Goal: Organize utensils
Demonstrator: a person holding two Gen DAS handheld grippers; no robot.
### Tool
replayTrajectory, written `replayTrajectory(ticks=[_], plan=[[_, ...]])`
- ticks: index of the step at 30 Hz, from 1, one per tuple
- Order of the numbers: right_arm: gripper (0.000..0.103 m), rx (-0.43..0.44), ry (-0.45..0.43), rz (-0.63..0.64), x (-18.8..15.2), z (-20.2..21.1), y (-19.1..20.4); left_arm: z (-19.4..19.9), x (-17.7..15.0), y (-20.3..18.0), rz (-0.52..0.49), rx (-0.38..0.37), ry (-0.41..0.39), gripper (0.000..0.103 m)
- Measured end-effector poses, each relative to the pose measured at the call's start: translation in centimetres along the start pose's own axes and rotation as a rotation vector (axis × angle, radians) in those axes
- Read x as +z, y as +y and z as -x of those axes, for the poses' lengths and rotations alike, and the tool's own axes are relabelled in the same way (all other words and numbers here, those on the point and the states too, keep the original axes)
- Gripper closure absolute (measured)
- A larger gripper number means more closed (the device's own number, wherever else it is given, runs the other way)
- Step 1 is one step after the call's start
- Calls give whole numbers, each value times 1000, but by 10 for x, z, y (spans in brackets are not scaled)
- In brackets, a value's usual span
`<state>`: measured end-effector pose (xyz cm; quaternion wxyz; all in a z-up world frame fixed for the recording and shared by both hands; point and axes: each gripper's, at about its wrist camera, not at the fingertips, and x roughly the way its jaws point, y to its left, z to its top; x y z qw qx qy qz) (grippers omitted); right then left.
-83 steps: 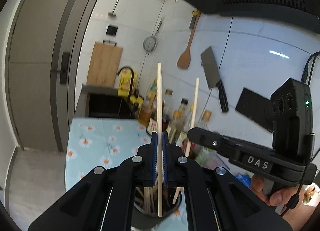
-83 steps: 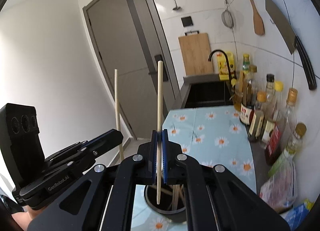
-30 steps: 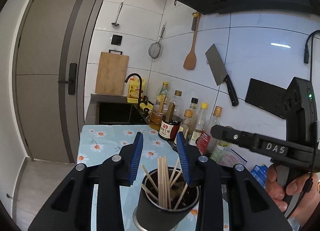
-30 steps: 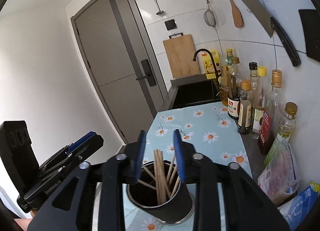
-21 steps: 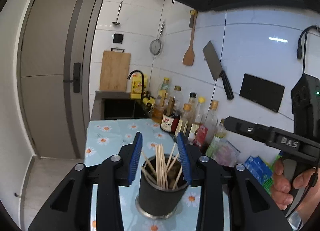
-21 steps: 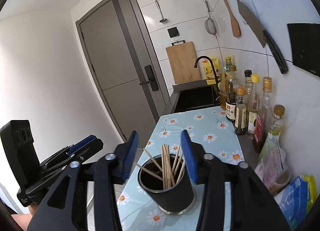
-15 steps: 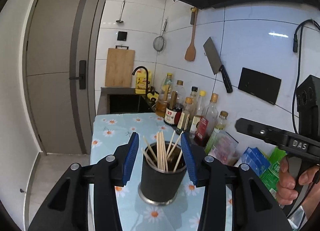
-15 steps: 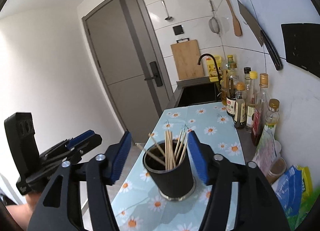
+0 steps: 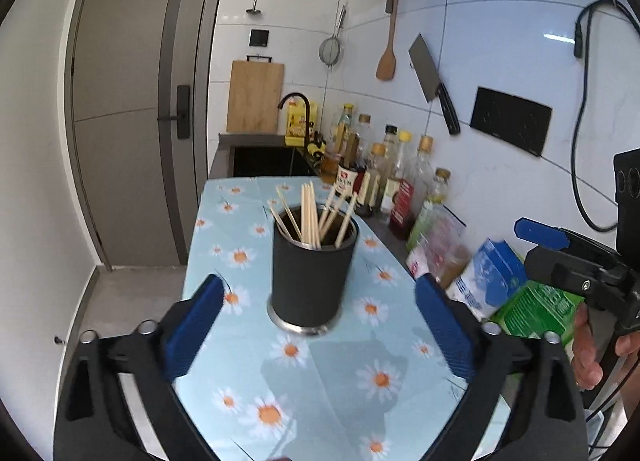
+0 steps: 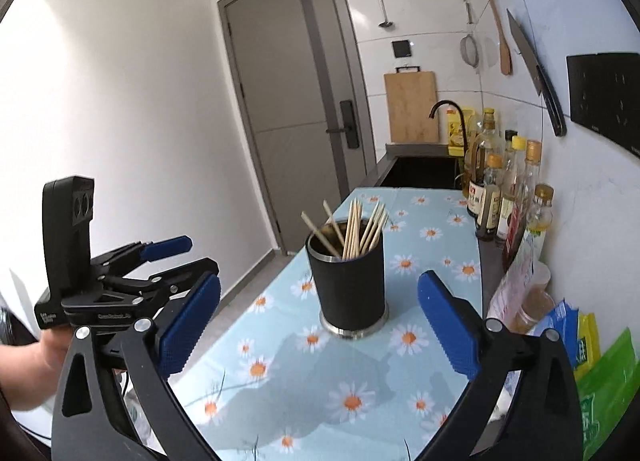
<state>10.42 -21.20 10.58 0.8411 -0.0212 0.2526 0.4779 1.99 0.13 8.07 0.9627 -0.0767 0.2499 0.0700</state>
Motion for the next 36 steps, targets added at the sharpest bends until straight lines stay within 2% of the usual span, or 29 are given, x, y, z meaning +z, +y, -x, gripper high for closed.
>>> replayTrajectory(ticks=[5,11,18,29,36], plan=[[5,8,36,12,-30,9,-3,3,-27,-20,-22,22,45,7],[5,14,97,-39,-66,11,-15,1,-56,-28,35,18,112,7],[5,16,138,-69,-94,7,-22,-3,-81,-33,72,32,133,7],[5,11,168,-107,-109,5,-23,-3,-107,-34,78,54,191,7],[5,26,178,-125,-114,4,-17,-2,-112,-31,85,45,205,7]])
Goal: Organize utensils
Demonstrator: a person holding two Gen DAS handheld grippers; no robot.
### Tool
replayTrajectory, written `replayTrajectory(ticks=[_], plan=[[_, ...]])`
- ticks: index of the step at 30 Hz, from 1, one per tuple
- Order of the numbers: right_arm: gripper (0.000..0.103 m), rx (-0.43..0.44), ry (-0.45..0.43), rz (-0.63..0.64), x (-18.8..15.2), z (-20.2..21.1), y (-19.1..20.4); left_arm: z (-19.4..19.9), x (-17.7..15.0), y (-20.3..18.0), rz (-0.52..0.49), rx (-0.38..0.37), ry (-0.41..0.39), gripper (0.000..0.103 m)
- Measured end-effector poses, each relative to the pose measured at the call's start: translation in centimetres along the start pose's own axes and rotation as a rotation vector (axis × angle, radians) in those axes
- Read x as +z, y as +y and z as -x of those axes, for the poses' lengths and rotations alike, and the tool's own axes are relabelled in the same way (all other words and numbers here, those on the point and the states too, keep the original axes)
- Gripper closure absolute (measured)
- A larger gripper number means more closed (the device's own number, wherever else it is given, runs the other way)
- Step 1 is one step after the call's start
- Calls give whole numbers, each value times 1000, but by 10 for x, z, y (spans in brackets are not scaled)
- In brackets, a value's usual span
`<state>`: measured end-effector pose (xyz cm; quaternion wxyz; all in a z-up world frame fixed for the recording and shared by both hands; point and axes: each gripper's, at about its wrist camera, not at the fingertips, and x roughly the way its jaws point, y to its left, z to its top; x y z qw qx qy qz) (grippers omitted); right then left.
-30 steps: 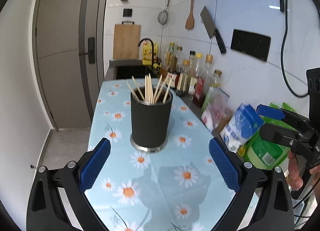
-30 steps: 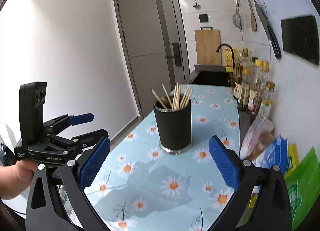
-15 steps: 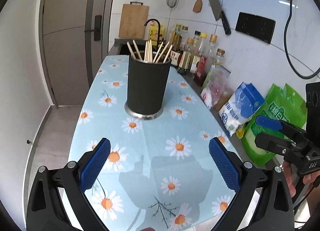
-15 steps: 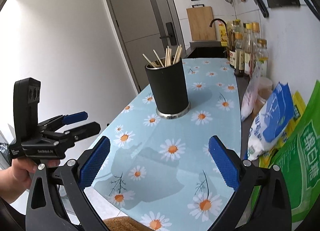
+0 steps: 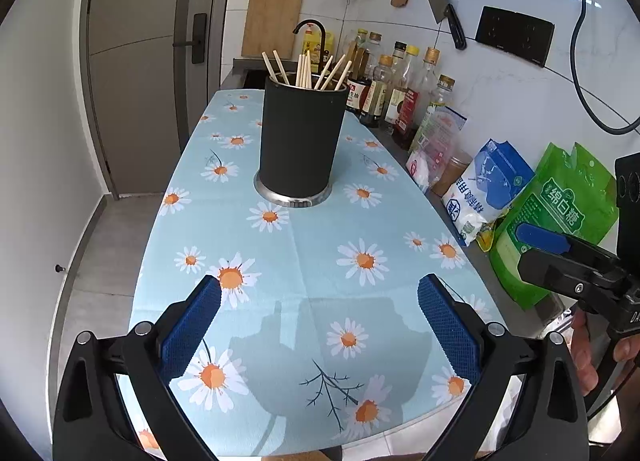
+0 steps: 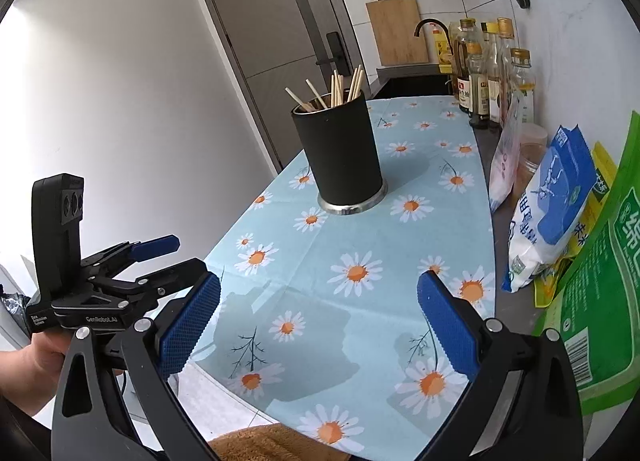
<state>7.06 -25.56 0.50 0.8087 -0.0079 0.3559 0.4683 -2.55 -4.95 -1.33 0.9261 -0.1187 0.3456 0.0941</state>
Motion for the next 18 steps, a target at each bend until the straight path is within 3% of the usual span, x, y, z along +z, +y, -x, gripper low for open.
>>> replayTrajectory(ticks=[18], plan=[[5,-5,39,8,-5,-13,11,-3,-10,9,25,-5,46,7]])
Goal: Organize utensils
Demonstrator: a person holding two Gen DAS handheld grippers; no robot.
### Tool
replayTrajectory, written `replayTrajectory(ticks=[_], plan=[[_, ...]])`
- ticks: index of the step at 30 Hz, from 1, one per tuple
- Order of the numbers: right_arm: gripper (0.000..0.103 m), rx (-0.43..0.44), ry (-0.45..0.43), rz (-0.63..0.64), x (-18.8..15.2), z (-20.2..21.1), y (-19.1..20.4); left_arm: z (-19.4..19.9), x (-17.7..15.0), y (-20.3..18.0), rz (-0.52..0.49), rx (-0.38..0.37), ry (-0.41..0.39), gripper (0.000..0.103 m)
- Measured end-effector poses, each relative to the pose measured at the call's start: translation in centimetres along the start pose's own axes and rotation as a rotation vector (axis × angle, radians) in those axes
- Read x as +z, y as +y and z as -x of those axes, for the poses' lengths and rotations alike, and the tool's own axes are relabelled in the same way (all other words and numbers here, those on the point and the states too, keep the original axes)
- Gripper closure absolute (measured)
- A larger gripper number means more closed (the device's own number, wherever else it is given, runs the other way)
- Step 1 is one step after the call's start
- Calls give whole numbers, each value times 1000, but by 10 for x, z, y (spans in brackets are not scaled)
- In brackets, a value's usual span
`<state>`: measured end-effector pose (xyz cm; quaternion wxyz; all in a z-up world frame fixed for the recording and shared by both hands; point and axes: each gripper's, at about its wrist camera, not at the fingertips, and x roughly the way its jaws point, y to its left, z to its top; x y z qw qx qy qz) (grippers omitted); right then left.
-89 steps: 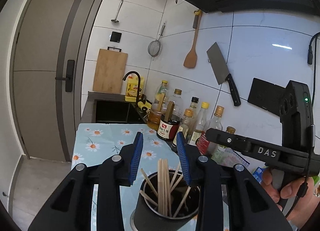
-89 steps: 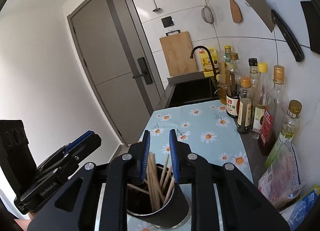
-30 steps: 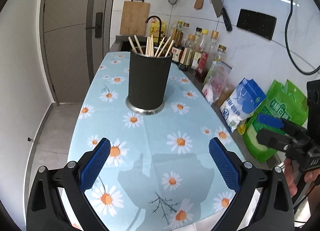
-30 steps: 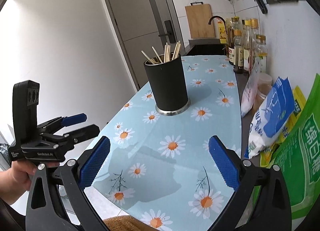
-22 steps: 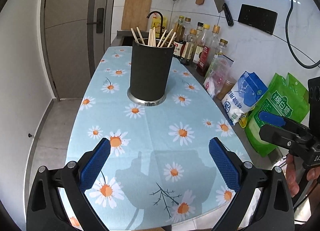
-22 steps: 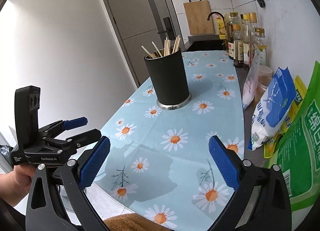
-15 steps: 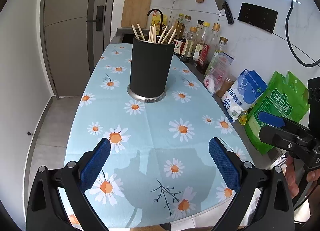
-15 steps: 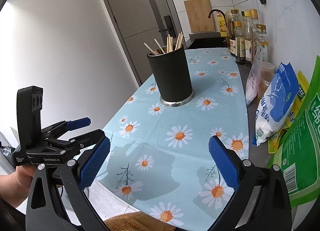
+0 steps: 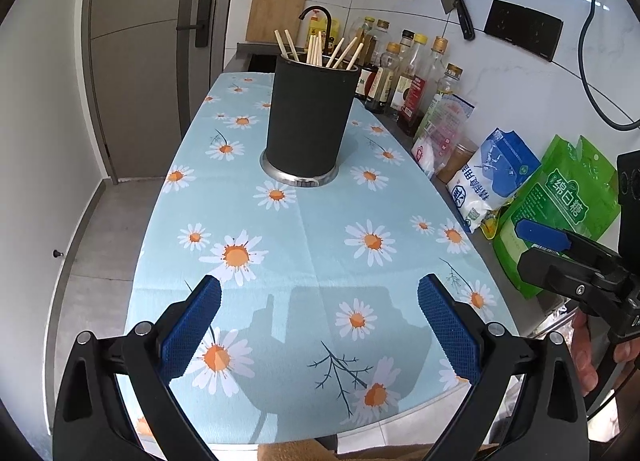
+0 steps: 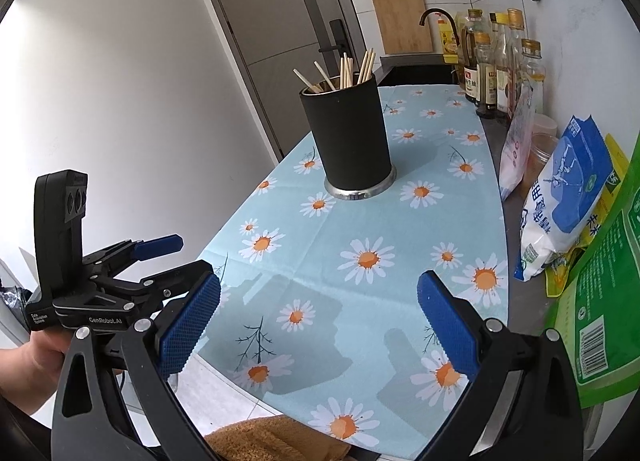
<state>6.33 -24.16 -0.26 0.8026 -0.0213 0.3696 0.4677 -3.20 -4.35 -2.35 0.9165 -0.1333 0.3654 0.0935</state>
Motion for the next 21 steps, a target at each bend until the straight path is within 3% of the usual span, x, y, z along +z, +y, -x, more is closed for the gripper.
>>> replayTrajectory(ticks=[21], plan=[[5,-22,0,13,-1,4,-5,0,-3,-4,1,2,4,7]])
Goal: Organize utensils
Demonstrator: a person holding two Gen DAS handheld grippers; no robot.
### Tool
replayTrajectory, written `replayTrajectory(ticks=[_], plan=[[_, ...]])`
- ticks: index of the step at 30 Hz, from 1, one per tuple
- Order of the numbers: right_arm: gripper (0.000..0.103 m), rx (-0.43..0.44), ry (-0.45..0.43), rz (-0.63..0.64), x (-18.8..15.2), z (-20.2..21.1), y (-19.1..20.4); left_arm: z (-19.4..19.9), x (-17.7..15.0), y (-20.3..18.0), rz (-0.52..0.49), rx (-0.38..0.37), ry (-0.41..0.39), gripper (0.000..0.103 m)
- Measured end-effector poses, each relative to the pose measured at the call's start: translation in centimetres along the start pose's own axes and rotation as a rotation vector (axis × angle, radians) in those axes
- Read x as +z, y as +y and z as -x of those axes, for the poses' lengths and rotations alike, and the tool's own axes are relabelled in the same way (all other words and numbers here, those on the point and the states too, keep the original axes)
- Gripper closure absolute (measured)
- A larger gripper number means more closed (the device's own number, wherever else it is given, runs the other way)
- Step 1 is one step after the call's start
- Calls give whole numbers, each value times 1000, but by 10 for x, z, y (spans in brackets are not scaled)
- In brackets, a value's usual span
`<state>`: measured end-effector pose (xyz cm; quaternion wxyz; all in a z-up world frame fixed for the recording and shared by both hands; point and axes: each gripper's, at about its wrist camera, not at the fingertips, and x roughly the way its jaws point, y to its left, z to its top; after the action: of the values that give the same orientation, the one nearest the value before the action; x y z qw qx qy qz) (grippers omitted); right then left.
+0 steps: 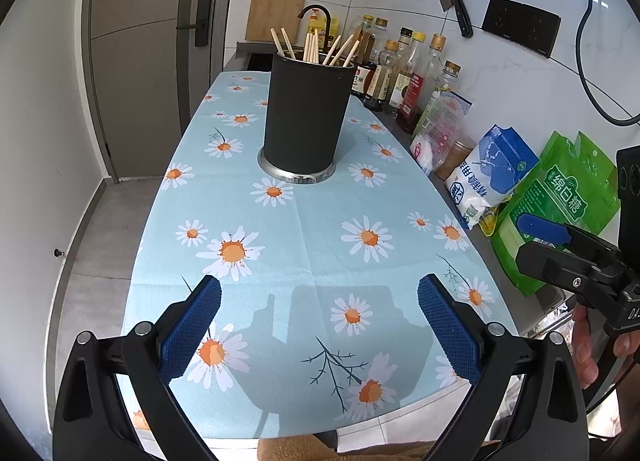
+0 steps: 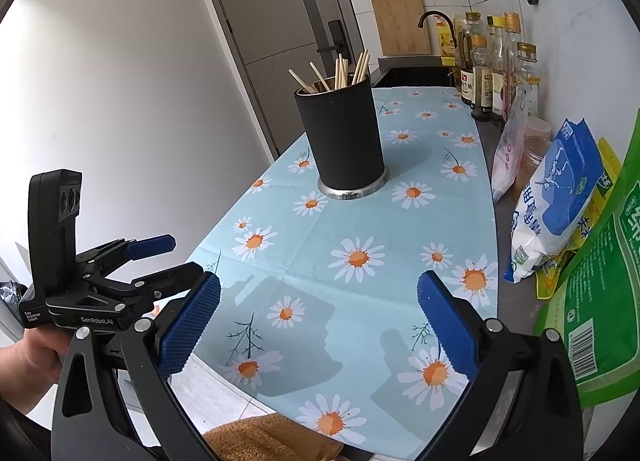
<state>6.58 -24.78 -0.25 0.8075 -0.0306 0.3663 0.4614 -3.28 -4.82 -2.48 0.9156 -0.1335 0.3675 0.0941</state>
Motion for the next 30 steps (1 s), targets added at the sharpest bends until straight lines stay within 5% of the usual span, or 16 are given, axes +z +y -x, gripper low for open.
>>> replayTrajectory(ticks=[30], plan=[[5,-26,4,-13,-4,3,-6,-4,2,-6,-16,-16,13,7]])
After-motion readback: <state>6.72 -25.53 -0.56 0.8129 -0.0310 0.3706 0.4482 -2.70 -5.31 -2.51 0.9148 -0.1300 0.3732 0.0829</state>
